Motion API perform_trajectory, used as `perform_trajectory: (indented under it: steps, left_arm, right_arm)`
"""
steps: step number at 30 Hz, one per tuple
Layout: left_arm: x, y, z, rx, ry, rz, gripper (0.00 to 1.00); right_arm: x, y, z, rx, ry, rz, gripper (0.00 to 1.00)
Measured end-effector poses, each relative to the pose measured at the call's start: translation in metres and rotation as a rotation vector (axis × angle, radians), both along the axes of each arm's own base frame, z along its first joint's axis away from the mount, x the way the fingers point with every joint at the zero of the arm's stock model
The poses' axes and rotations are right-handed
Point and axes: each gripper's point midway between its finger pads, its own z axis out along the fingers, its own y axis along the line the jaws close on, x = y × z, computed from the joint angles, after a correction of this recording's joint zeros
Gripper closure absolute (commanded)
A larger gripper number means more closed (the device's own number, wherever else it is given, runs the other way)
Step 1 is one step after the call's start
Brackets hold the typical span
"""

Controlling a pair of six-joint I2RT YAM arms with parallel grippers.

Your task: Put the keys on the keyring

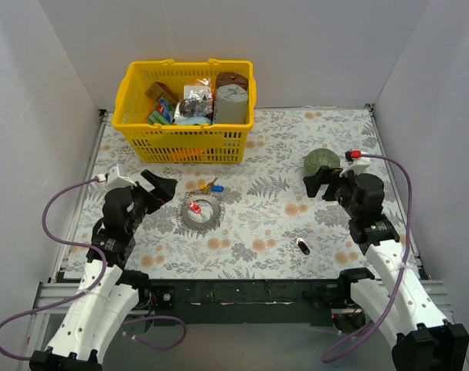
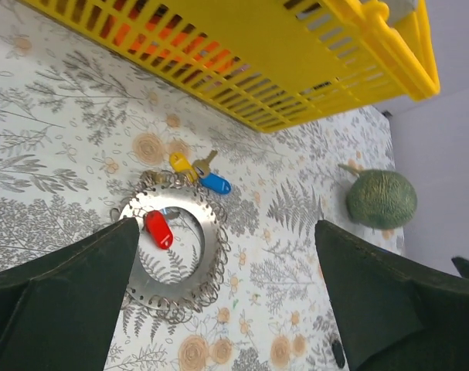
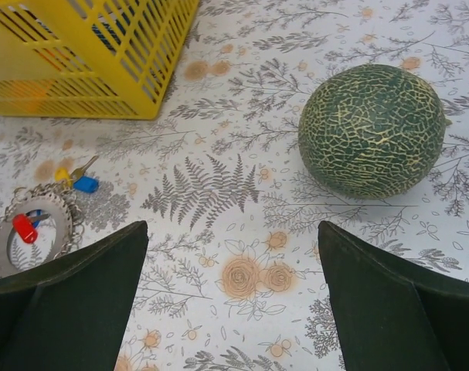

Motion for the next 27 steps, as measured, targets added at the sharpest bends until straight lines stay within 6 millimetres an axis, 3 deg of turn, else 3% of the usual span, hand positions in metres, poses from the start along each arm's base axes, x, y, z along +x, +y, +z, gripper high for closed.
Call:
perform_trajectory:
  steps: [2, 6, 8, 9, 10, 11, 14, 17, 22, 27]
  left_arm:
    - [-0.002, -0.01, 0.001, 0.003, 0.004, -0.064, 0.02]
    - [0.002, -0.037, -0.016, 0.023, 0.099, -0.233, 0.02]
    - [0.007, -0.05, -0.033, 0.031, 0.18, -0.299, 0.12]
    - [0.01, -0.056, -0.044, 0.041, 0.226, -0.324, 0.19]
    - [0.012, -0.064, -0.057, 0.058, 0.277, -0.35, 0.32]
    - [0.013, -0.072, -0.066, 0.072, 0.316, -0.377, 0.37]
    - [0.005, -0.109, -0.101, 0.138, 0.448, -0.494, 0.56]
    - [0.0, -0.139, -0.132, 0.186, 0.555, -0.566, 0.58]
    - [-0.006, -0.145, -0.178, 0.248, 0.688, -0.537, 0.6]
    - [0.008, -0.141, -0.179, 0.265, 0.653, -0.459, 0.6]
  right_arm:
    - [-0.003, 0.005, 0.006, 0.002, 0.009, 0.03, 0.02]
    - [-0.004, 0.013, 0.002, 0.0, 0.058, 0.073, 0.02]
    - [-0.001, 0.018, -0.004, -0.002, 0.097, 0.095, 0.02]
    - [0.0, 0.022, -0.009, -0.003, 0.117, 0.107, 0.02]
    - [0.0, 0.025, -0.014, -0.005, 0.138, 0.121, 0.02]
    - [0.0, 0.029, -0.02, -0.006, 0.158, 0.135, 0.02]
    - [-0.001, 0.04, -0.034, -0.015, 0.208, 0.17, 0.02]
    - [-0.004, 0.05, -0.044, -0.023, 0.245, 0.201, 0.01]
    - [-0.009, 0.059, -0.045, -0.02, 0.249, 0.234, 0.02]
    - [-0.015, 0.062, -0.054, -0.02, 0.266, 0.25, 0.02]
